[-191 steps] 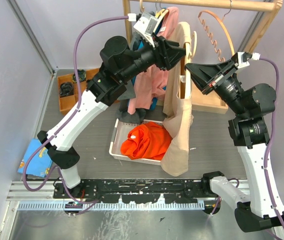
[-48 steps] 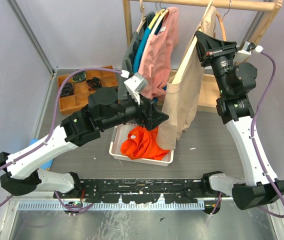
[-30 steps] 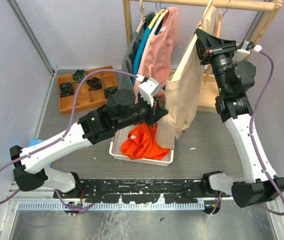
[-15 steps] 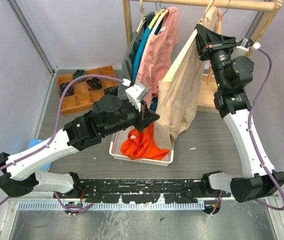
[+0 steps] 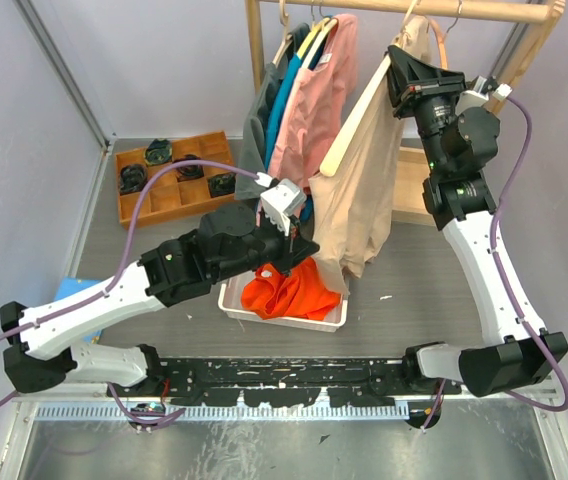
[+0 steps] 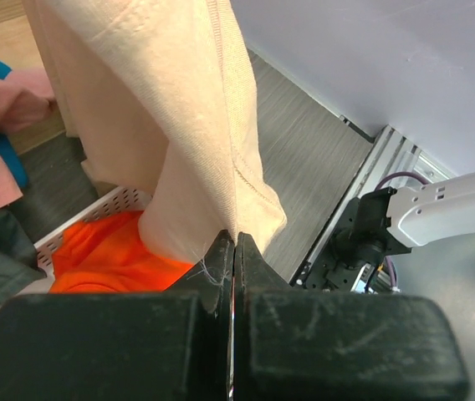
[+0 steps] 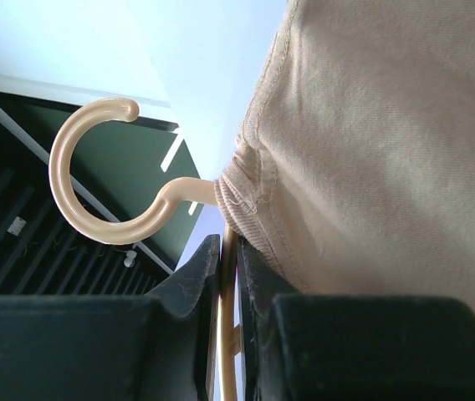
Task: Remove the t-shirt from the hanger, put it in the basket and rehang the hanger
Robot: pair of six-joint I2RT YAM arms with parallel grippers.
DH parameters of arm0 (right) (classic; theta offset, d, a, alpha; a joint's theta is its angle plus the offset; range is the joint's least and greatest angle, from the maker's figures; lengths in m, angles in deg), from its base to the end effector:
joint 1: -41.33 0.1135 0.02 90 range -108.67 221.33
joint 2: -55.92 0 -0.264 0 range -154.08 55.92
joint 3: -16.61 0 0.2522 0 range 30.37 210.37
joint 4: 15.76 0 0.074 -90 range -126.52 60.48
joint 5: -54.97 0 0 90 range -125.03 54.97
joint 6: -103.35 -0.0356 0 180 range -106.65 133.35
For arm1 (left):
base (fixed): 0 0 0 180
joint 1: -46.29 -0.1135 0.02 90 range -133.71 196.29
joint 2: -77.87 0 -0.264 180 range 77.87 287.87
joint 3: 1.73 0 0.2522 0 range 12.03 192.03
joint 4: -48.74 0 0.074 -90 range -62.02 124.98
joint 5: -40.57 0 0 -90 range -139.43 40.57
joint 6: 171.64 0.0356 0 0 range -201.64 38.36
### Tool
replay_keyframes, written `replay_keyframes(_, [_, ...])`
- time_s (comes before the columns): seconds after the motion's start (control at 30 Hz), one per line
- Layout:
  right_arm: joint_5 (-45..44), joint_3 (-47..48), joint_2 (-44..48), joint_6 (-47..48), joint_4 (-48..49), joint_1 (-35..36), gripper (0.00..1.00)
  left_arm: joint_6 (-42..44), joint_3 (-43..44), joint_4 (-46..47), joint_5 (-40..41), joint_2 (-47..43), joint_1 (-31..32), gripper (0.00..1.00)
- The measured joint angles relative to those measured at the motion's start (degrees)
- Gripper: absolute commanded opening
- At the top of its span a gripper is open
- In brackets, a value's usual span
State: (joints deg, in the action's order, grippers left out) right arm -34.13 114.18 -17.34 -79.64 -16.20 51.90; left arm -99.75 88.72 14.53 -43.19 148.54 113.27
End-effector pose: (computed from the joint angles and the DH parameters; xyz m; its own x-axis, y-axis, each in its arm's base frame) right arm 0.2693 0.0508 0.5145 -0.2180 0.9751 0.0414 -0.3870 -0.1253 0.9136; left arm 0.1114 -0.2524 0.4207 -0.3642 0.0670 -0.9289 0.8002 0.5329 -0.2753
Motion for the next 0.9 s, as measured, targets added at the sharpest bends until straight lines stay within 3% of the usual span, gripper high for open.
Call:
replay_keyframes(0.3, [0.02, 0.0, -0.2, -1.07, 0.37, 0.15, 0.0, 0.04, -0.15, 0.87, 0.55, 0.81, 0.09, 0.04])
replay_keyframes(0.4, [0.5, 0.0, -0.2, -1.73, 0.39, 0.13, 0.01, 0.33, 0.04, 0.79, 1.27, 1.38, 0.11, 0.29])
replay_keyframes(0.47, [0.68, 0.0, -0.2, -2.12, 0.52, 0.11, 0.01, 0.79, 0.07, 0.26, 1.6, 1.36, 0.22, 0.57])
replay_keyframes(0.53, [1.11, 0.0, -0.17, -2.73, 0.94, -0.13, 0.01, 0.94, 0.07, -0.52, 2.16, 1.31, 0.59, 0.65])
replay_keyframes(0.9, [7.37, -7.78, 10.19, -3.34, 0.7, -0.31, 0.01, 4.59, 1.99, -2.34, 10.58, -2.27, 0.85, 0.74])
